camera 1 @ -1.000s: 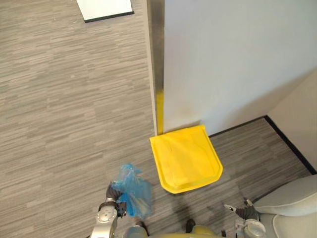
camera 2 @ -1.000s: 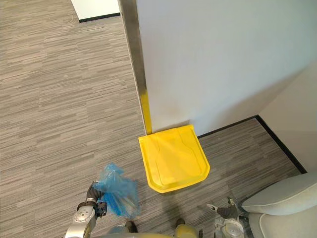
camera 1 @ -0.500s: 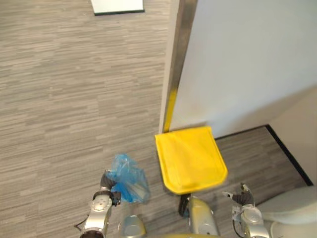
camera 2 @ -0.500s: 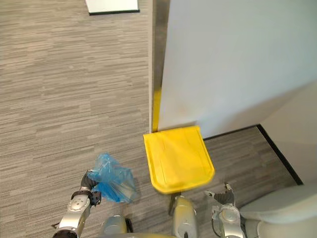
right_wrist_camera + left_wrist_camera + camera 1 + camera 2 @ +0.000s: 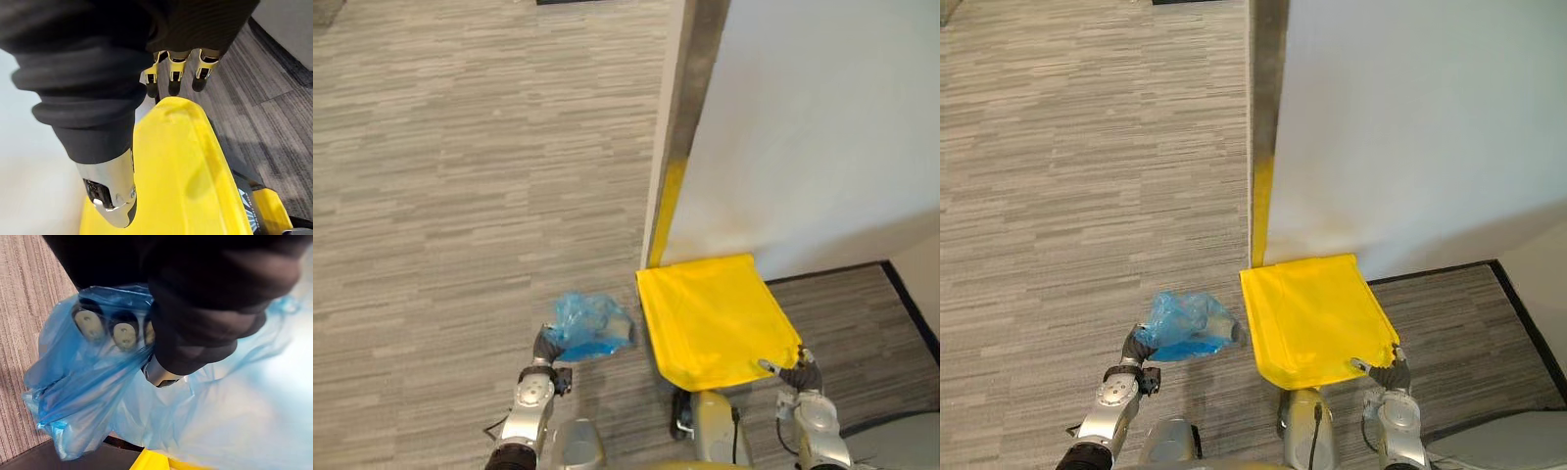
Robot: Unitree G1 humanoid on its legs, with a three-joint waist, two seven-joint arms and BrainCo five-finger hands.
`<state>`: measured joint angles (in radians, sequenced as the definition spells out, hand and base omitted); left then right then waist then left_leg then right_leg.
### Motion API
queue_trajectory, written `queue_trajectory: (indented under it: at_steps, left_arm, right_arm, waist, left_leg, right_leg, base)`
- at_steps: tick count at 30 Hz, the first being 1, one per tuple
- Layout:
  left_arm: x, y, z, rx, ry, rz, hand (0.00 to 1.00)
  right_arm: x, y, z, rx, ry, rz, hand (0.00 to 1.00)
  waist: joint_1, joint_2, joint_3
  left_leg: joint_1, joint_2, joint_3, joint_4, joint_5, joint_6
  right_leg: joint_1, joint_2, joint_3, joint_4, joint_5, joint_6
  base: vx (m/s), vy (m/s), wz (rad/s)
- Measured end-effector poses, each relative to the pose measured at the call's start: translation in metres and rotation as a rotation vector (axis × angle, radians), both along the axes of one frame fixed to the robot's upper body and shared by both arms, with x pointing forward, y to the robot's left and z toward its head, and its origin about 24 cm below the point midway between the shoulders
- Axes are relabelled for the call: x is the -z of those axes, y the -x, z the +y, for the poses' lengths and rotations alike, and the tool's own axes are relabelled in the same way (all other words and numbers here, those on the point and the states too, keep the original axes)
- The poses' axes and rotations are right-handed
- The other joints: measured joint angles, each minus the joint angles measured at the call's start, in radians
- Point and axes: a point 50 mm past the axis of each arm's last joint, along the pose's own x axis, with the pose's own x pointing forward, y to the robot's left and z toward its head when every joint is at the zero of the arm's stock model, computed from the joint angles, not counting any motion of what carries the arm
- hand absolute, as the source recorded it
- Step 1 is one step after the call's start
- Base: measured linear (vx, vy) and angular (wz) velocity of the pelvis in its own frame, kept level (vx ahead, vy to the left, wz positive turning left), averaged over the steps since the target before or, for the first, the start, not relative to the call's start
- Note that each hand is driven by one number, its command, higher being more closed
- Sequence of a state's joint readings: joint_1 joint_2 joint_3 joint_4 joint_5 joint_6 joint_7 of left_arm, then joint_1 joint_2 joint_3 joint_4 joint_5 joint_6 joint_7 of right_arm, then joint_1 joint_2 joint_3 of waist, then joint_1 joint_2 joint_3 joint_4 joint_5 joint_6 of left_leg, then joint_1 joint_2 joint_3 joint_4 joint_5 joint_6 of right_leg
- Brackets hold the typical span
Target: Gather rubbish on tea table into small bin, then transfer packed bag to large trash can.
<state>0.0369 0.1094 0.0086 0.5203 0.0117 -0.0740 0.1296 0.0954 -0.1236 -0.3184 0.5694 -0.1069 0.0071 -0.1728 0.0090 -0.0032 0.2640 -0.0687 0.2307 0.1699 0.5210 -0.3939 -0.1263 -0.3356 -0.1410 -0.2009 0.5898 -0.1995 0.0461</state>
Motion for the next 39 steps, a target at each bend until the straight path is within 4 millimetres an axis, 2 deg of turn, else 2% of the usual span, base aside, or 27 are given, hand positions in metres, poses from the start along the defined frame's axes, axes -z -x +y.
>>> queue_trajectory:
  at_steps: [3, 6, 10, 11, 12, 13, 14, 16, 17, 18, 19, 20, 21, 22, 23, 24, 25, 26, 27, 29, 30, 31, 32, 33, 34, 39]
  left_arm:
    - [0.008, 0.013, 0.002, -0.013, 0.000, 0.038, 1.00]
    - [0.011, 0.020, 0.006, -0.023, -0.005, 0.060, 1.00]
    - [0.012, 0.024, 0.011, -0.032, -0.018, 0.068, 1.00]
    - [0.011, 0.025, 0.015, -0.057, -0.014, 0.065, 1.00]
    - [0.012, 0.028, 0.014, -0.071, -0.004, 0.064, 1.00]
    - [0.011, 0.027, 0.016, -0.073, -0.012, 0.058, 1.00]
    - [0.010, 0.028, 0.020, -0.071, -0.024, 0.058, 1.00]
    - [0.013, 0.037, 0.026, -0.078, -0.040, 0.085, 1.00]
    - [0.014, 0.039, 0.027, -0.081, -0.040, 0.090, 1.00]
    - [0.017, 0.045, 0.028, -0.092, -0.039, 0.106, 1.00]
    - [0.018, 0.047, 0.031, -0.117, -0.035, 0.119, 1.00]
    - [0.020, 0.048, 0.027, -0.127, -0.018, 0.128, 1.00]
    - [0.021, 0.047, 0.018, -0.131, 0.016, 0.122, 1.00]
    - [0.021, 0.045, 0.009, -0.134, 0.050, 0.110, 1.00]
    - [0.022, 0.049, 0.006, -0.149, 0.078, 0.114, 1.00]
    - [0.024, 0.051, 0.005, -0.157, 0.090, 0.120, 1.00]
    - [0.026, 0.056, 0.005, -0.162, 0.095, 0.136, 1.00]
    - [0.027, 0.057, 0.005, -0.161, 0.094, 0.138, 1.00]
    - [0.026, 0.056, 0.005, -0.160, 0.095, 0.137, 1.00]
    - [0.026, 0.056, 0.005, -0.158, 0.094, 0.134, 1.00]
    - [0.026, 0.056, 0.005, -0.158, 0.095, 0.133, 1.00]
    - [0.026, 0.055, 0.005, -0.156, 0.095, 0.133, 1.00]
    - [0.026, 0.054, 0.004, -0.154, 0.097, 0.133, 1.00]
    - [0.026, 0.053, 0.005, -0.154, 0.094, 0.134, 1.00]
    - [0.025, 0.049, 0.008, -0.149, 0.082, 0.131, 1.00]
    - [0.029, 0.055, 0.015, -0.151, 0.060, 0.161, 1.00]
  right_arm:
    - [0.003, 0.006, 0.000, 0.005, -0.003, 0.020, 0.00]
    - [0.003, 0.003, 0.004, 0.001, -0.013, 0.011, 0.00]
    - [0.007, 0.010, 0.006, 0.001, -0.017, 0.032, 0.00]
    - [0.010, 0.016, 0.006, 0.006, -0.022, 0.049, 0.00]
    - [0.012, 0.018, 0.008, 0.008, -0.030, 0.053, 0.00]
    - [0.014, 0.023, 0.011, 0.013, -0.038, 0.066, 0.00]
    - [0.020, 0.033, 0.015, 0.013, -0.053, 0.098, 0.00]
    - [0.028, 0.042, 0.022, 0.016, -0.079, 0.136, 0.00]
    - [0.030, 0.045, 0.022, 0.018, -0.081, 0.146, 0.00]
    - [0.029, 0.043, 0.022, 0.016, -0.080, 0.140, 0.00]
    - [0.027, 0.039, 0.020, 0.013, -0.074, 0.131, 0.00]
    - [0.027, 0.038, 0.018, 0.012, -0.067, 0.131, 0.00]
    - [0.024, 0.035, 0.014, 0.000, -0.049, 0.116, 0.00]
    - [0.020, 0.025, 0.011, -0.030, -0.026, 0.100, 0.00]
    - [0.019, 0.021, 0.010, -0.043, -0.020, 0.099, 0.00]
    - [0.019, 0.021, 0.010, -0.042, -0.019, 0.100, 0.00]
    - [0.021, 0.023, 0.009, -0.039, -0.019, 0.110, 0.00]
    - [0.021, 0.023, 0.009, -0.034, -0.017, 0.112, 0.00]
    - [0.022, 0.026, 0.008, -0.031, -0.016, 0.119, 0.00]
    - [0.024, 0.032, 0.009, -0.017, -0.014, 0.131, 0.00]
    - [0.025, 0.035, 0.009, -0.015, -0.015, 0.138, 0.00]
    - [0.025, 0.035, 0.008, -0.007, -0.017, 0.135, 0.00]
    - [0.025, 0.035, 0.006, 0.021, -0.030, 0.124, 0.00]
    - [0.025, 0.036, 0.006, 0.032, -0.037, 0.123, 0.00]
    - [0.027, 0.038, 0.008, 0.061, -0.059, 0.120, 0.00]
    - [0.031, 0.043, 0.010, 0.095, -0.091, 0.128, 0.00]
  waist:
    - [0.005, -0.001, -0.034]
    - [0.012, -0.005, -0.043]
    - [0.020, -0.021, -0.042]
    - [0.023, -0.033, -0.049]
    - [0.029, -0.030, -0.052]
    - [0.029, -0.041, -0.051]
    - [0.030, -0.044, -0.054]
    - [0.035, -0.080, -0.076]
    - [0.036, -0.088, -0.082]
    - [0.040, -0.101, -0.089]
    - [0.048, -0.110, -0.094]
    - [0.055, -0.096, -0.099]
    - [0.084, -0.070, -0.114]
    - [0.089, -0.028, -0.096]
    - [0.081, -0.013, -0.096]
    - [0.076, -0.006, -0.098]
    - [0.058, -0.008, -0.094]
    - [0.054, -0.010, -0.093]
    - [0.050, -0.010, -0.093]
    - [0.028, -0.009, -0.094]
    - [0.025, -0.009, -0.094]
    - [0.010, -0.002, -0.098]
    - [0.001, 0.009, -0.104]
    - [0.002, 0.007, -0.104]
    - [0.008, -0.008, -0.105]
    - [0.006, -0.004, -0.109]
  left_leg:
    - [-0.008, 0.003, 0.004, 0.004, 0.004, -0.005]
    - [-0.004, 0.012, 0.030, 0.009, 0.008, -0.009]
    - [-0.004, -0.001, 0.077, 0.017, 0.033, 0.016]
    - [-0.001, -0.003, 0.097, -0.008, 0.062, 0.037]
    - [0.006, 0.007, 0.124, -0.051, 0.084, 0.050]
    - [0.004, 0.006, 0.126, -0.062, 0.102, 0.050]
    - [0.001, 0.007, 0.116, -0.078, 0.129, 0.049]
    - [-0.036, 0.006, 0.095, -0.092, 0.174, 0.040]
    - [-0.054, 0.006, 0.088, -0.092, 0.188, 0.033]
    - [-0.097, 0.009, 0.079, -0.093, 0.223, 0.024]
    - [-0.123, 0.013, 0.079, -0.107, 0.259, 0.014]
    - [-0.133, 0.017, 0.080, -0.128, 0.281, 0.010]
    - [-0.161, 0.039, 0.097, -0.192, 0.341, 0.000]
    - [-0.177, 0.063, 0.087, -0.229, 0.382, -0.004]
    - [-0.178, 0.065, 0.080, -0.277, 0.418, -0.011]
    - [-0.175, 0.063, 0.078, -0.300, 0.439, -0.009]
    - [-0.180, 0.063, 0.079, -0.307, 0.446, -0.004]
    - [-0.186, 0.057, 0.083, -0.244, 0.435, -0.009]
    - [-0.187, 0.046, 0.083, -0.208, 0.409, -0.006]
    - [-0.171, 0.030, 0.106, -0.085, 0.311, 0.022]
    - [-0.160, 0.028, 0.117, -0.072, 0.289, 0.023]
    - [-0.128, 0.016, 0.139, -0.094, 0.256, 0.027]
    - [-0.102, -0.002, 0.139, -0.187, 0.255, 0.028]
    - [-0.088, -0.011, 0.141, -0.233, 0.261, 0.028]
    - [-0.083, -0.030, 0.146, -0.271, 0.285, 0.039]
    - [-0.032, -0.062, 0.194, -0.328, 0.298, 0.059]
  right_leg:
    - [0.000, 0.002, -0.002, -0.013, 0.015, -0.001]
    - [0.002, 0.017, 0.013, -0.038, 0.064, -0.013]
    - [0.004, 0.017, 0.052, -0.092, 0.148, -0.003]
    - [0.008, 0.019, 0.079, -0.145, 0.203, 0.026]
    - [0.002, 0.019, 0.085, -0.076, 0.167, 0.016]
    - [-0.003, 0.011, 0.088, 0.009, 0.130, 0.003]
    - [0.005, 0.000, 0.095, 0.170, 0.075, 0.013]
    - [0.063, -0.023, 0.123, 0.300, 0.017, 0.043]
    - [0.085, -0.034, 0.128, 0.304, 0.000, 0.056]
    - [0.115, -0.040, 0.145, 0.255, -0.066, 0.089]
    - [0.125, -0.022, 0.135, 0.179, -0.109, 0.088]
    - [0.134, -0.003, 0.130, 0.115, -0.130, 0.079]
    - [0.157, 0.036, 0.125, -0.049, -0.166, 0.026]
    - [0.140, 0.069, 0.112, -0.079, -0.140, 0.004]
    - [0.117, 0.081, 0.106, -0.078, -0.127, -0.011]
    - [0.108, 0.084, 0.102, -0.072, -0.121, -0.020]
    - [0.090, 0.079, 0.078, -0.071, -0.103, -0.048]
    - [0.088, 0.066, 0.067, -0.078, -0.095, -0.052]
    - [0.093, 0.062, 0.059, -0.092, -0.085, -0.053]
    - [0.121, 0.047, 0.021, -0.158, -0.037, -0.046]
    - [0.122, 0.044, 0.013, -0.169, -0.027, -0.044]
    - [0.124, 0.035, -0.008, -0.193, -0.005, -0.028]
    - [0.126, 0.035, -0.021, -0.220, 0.015, -0.015]
    - [0.127, 0.035, -0.021, -0.237, 0.030, -0.009]
    - [0.142, 0.032, -0.019, -0.290, 0.065, 0.002]
    - [0.195, 0.031, 0.026, -0.408, 0.147, 0.029]
  base:
    - [-0.01, 0.009, -0.02]
    - [-0.06, 0.045, -0.21]
    - [-0.16, 0.066, -0.27]
    - [-0.25, 0.028, -0.19]
    - [-0.23, -0.009, -0.06]
    - [-0.20, -0.052, 0.13]
    - [-0.18, -0.089, 0.24]
    - [-0.18, -0.189, 0.23]
    - [-0.21, -0.255, 0.18]
    - [-0.25, -0.295, 0.17]
    - [-0.27, -0.300, 0.12]
    - [-0.27, -0.287, -0.20]
    - [-0.28, -0.272, -0.35]
    - [-0.38, -0.287, -0.31]
    - [-0.33, -0.216, -0.01]
    - [-0.29, -0.141, 0.19]
    - [-0.21, -0.091, 0.26]
    - [-0.19, -0.074, 0.32]
    - [-0.16, -0.041, 0.44]
    - [-0.13, 0.004, 0.51]
    - [-0.12, 0.092, 0.49]
    - [-0.09, 0.124, 0.53]
    - [-0.11, 0.163, 0.47]
    - [-0.09, 0.148, 0.29]
    - [-0.08, 0.154, 0.04]
    - [-0.07, 0.110, -0.24]
